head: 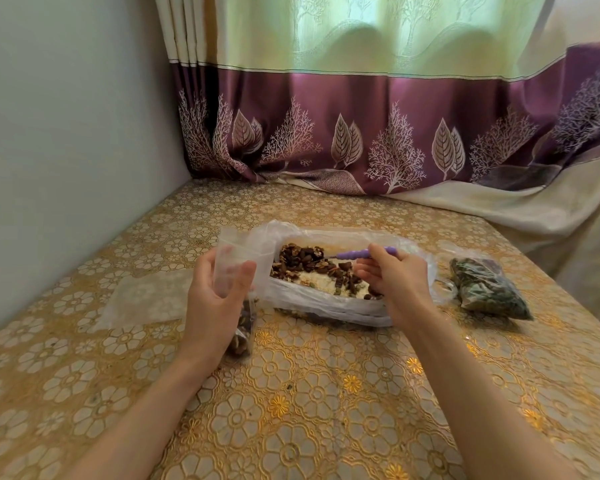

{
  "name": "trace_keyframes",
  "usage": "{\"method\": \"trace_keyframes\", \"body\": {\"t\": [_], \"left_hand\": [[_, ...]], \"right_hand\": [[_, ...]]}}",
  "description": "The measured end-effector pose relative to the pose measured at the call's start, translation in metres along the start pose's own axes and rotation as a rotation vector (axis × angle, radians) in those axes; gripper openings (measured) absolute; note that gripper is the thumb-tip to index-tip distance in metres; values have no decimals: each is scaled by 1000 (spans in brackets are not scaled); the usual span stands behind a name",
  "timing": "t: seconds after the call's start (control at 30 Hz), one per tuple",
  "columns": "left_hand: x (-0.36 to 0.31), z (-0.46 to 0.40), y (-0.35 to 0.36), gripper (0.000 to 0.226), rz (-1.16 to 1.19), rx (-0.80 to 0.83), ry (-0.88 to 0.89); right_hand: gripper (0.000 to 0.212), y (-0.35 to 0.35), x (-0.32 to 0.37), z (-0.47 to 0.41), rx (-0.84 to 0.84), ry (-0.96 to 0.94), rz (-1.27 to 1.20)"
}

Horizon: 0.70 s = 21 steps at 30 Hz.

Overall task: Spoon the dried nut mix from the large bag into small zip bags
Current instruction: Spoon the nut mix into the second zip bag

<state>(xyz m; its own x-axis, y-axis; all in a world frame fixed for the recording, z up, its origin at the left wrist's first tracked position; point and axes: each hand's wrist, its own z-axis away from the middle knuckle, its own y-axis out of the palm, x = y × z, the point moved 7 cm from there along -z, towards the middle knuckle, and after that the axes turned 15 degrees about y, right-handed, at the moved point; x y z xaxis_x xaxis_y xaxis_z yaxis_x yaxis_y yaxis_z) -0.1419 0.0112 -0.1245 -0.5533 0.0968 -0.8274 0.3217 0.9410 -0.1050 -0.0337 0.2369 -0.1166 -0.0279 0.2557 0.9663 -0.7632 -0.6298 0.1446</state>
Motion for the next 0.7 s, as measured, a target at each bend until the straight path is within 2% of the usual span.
{"method": "trace_keyframes", "body": {"t": [0.17,0.27,0.37,0.57,0.7], "left_hand": [[1,-2,-1,63,-44,8,43],[-3,-3,1,59,-58,16,88],[-1,-4,2,69,-54,28,82],[3,-5,0,73,-70,22,79],[5,-6,-1,79,-81,13,62]], "right_hand": [[46,-6,11,7,-46,-20,-41],[34,-8,20,13,-59,-46,-99],[30,-8,33,20,-59,-90,-134],[29,10,57,43,95,-131,-162],[32,33,62,58,238,-171,-66]]}}
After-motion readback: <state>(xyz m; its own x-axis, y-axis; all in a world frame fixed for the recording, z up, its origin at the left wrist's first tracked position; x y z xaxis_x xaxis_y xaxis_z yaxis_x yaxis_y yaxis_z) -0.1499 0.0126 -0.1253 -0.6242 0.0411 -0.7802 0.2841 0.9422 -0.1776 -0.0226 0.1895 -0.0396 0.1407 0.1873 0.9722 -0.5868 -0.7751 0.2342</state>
